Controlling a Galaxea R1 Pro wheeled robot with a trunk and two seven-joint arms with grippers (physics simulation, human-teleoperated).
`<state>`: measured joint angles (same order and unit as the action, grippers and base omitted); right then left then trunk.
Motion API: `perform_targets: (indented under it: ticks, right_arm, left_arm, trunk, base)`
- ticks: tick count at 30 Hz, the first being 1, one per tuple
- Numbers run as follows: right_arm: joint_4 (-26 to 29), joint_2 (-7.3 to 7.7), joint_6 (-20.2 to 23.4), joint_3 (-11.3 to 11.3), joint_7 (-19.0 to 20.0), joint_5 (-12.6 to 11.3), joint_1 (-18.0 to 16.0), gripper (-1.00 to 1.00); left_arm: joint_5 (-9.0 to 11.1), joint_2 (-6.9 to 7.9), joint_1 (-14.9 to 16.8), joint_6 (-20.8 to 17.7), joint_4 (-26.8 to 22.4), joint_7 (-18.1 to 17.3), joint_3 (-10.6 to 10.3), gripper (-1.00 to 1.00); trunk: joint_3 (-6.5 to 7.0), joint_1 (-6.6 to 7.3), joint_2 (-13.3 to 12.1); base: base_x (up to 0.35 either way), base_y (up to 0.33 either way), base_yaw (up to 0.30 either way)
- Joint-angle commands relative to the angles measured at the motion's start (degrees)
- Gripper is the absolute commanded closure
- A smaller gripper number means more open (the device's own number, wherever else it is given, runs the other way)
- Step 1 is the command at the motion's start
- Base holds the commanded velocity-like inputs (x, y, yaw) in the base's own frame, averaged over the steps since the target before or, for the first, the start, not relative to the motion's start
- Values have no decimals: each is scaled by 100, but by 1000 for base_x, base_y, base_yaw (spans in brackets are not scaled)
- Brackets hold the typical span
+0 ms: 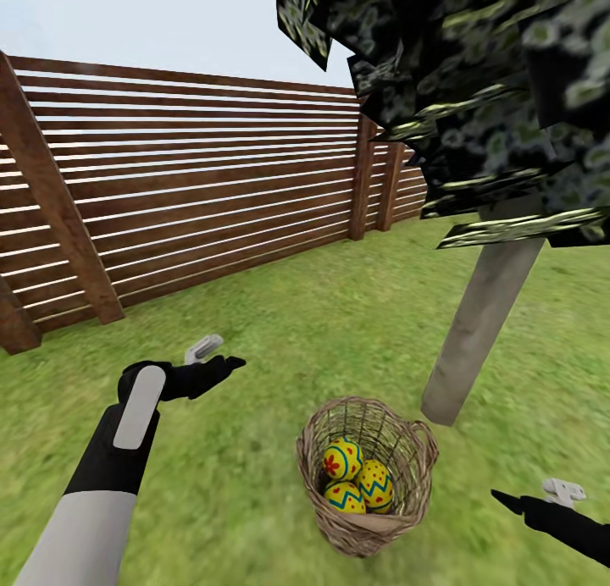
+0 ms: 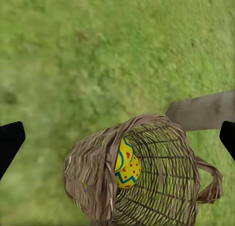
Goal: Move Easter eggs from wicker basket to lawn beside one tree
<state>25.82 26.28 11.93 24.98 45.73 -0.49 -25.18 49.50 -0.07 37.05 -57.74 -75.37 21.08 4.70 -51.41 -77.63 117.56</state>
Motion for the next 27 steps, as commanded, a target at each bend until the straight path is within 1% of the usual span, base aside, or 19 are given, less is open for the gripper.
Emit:
perform_targets:
  ticks: [1,6,9,13,14,16,18,19,20,21,22,24,25,26,27]
  right_arm:
    - [6,-2,55,34,38,13,-4,-100]
    - [17,-27,58,31,42,55,-4,-100]
    - [85,-74,83,26,37,65,-4,-100]
    - [187,-97,98,29,29,59,-4,-100]
    - [206,-120,102,31,6,58,-4,-100]
    - [367,-215,127,28,-140,66,-4,-100]
    - [872,-475,358,-32,-670,213,-4,-100]
    - [1107,-617,552,-74,-1001,329,-4,-100]
    - [1495,-827,936,-117,-1504,475,-4,-100]
    - [1775,-954,1209,-139,-1750,533,-4,-100]
    - [1917,-1017,1337,-147,-1838,556,-4,-100]
    - [2442,-1251,1758,-171,-2052,614,-4,-100]
    - [2959,-1515,2108,-417,-2180,681,-4,-100]
    - [3058,-1565,2231,-625,-2202,741,-4,-100]
    - [3192,-1607,2453,-1016,-2222,853,-4,-100]
  left_arm:
    - [60,2,4,-18,-4,54,6,-100]
    - [62,11,4,-18,-5,54,12,-100]
    - [67,15,4,-25,-26,54,19,-100]
    - [69,5,4,-26,-26,54,16,-100]
    - [69,3,4,-26,-28,54,15,-100]
    - [69,0,4,-26,-17,54,14,-100]
    - [67,-1,4,-22,-8,54,13,-100]
    - [66,-1,4,-20,-7,54,13,-100]
    - [66,-2,4,-19,-5,54,13,-100]
    - [64,-2,4,-19,-5,54,13,-100]
    - [63,-2,4,-18,-5,54,13,-100]
    - [61,-2,4,-18,-4,54,11,-100]
    - [62,-5,4,-13,0,54,7,-100]
    - [61,-12,4,-11,2,54,6,-100]
    - [61,-23,4,-8,9,54,5,-100]
  trunk:
    - [-5,1,2]
    - [-5,1,2]
    - [-7,1,2]
    - [-18,1,2]
    - [-21,1,2]
    - [-25,1,2]
    - [-27,1,2]
    - [-27,1,2]
    - [-28,1,2]
    - [-28,1,2]
    - [-28,1,2]
    - [-28,1,2]
    - [-28,1,2]
    - [-28,1,2]
    - [-28,1,2]
  base:
    - [0,0,4]
    - [0,0,41]
    - [0,0,231]
    - [0,0,270]
    - [0,0,279]
    - [0,0,280]
    - [0,0,284]
    - [0,0,287]
    - [0,0,289]
    - [0,0,290]
    - [0,0,290]
    - [0,0,290]
    - [0,0,291]
    - [0,0,291]
    - [0,0,291]
